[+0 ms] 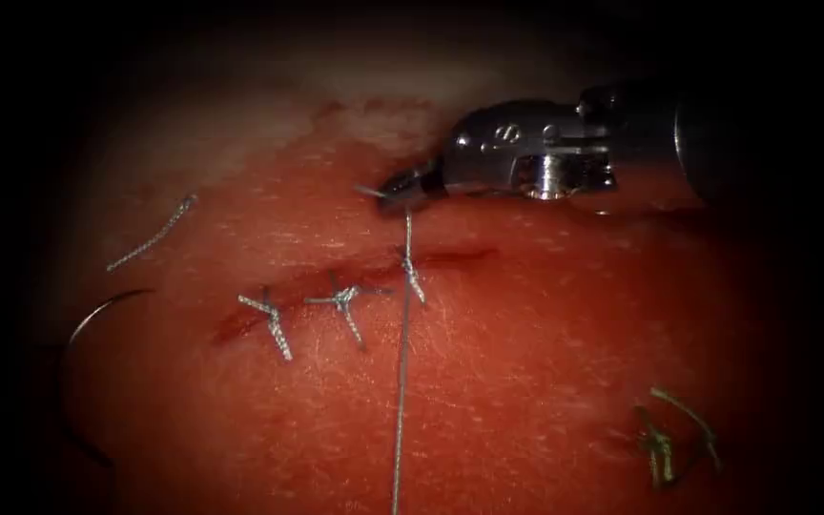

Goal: Wound Closure

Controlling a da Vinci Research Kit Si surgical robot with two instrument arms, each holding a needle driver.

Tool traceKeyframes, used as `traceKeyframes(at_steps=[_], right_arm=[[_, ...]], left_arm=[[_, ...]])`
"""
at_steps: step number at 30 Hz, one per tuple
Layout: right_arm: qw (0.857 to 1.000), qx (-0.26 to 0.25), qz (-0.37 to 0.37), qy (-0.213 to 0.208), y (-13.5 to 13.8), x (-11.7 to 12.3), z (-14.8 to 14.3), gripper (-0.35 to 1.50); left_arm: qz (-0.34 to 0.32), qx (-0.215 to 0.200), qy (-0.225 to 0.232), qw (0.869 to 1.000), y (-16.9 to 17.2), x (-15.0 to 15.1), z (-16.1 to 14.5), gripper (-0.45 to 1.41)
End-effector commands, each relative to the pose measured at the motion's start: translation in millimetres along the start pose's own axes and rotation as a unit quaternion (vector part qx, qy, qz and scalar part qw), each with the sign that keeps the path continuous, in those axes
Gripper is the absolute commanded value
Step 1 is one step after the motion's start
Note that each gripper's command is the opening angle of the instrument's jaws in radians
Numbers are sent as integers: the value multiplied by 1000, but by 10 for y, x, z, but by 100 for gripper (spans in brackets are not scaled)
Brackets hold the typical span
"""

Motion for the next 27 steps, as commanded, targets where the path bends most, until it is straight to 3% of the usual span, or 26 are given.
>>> traceKeyframes(at_steps=[1, 12, 16, 17, 18, 19, 20, 21, 22, 24, 25, 27], right_arm=[[1000, 0, -1, 2, 2, -1, 9, -35], [1000, -6, -6, -10, 8, -9, 16, -35], [999, -12, 30, -3, 4, -15, 19, -35], [998, -13, 62, 17, 4, -17, 14, -27], [996, -32, 81, 33, 5, -19, 10, 26], [996, -32, 81, 33, 5, -19, 10, 26], [990, -83, 100, 57, 7, -22, 1, 81], [985, -114, 115, 61, 10, -25, -11, 108], [985, -114, 115, 61, 10, -25, -11, 108], [976, -159, 137, 64, 16, -32, -40, 121], [976, -159, 137, 64, 16, -32, -40, 121], [971, -169, 151, 71, 16, -38, -65, 111]], left_arm=[[-1, -9, 1, 1000, 25, -3, 5, -35], [-1, -23, 3, 1000, 36, -1, 5, -35], [-5, -17, 0, 1000, 19, 7, 0, -35], [-8, -12, -2, 1000, 6, 12, -5, -35], [-11, -5, -2, 1000, -3, 15, -8, -35], [-11, -5, -2, 1000, -3, 15, -8, -35], [-14, 5, -3, 1000, -18, 18, -13, -35], [-11, 15, -2, 1000, -37, 21, -19, -35], [-11, 15, -2, 1000, -37, 21, -19, -35], [-2, 39, -2, 999, -79, 25, -35, -35], [-2, 39, -2, 999, -79, 25, -35, -35], [6, 57, -4, 998, -113, 28, -50, -35]])
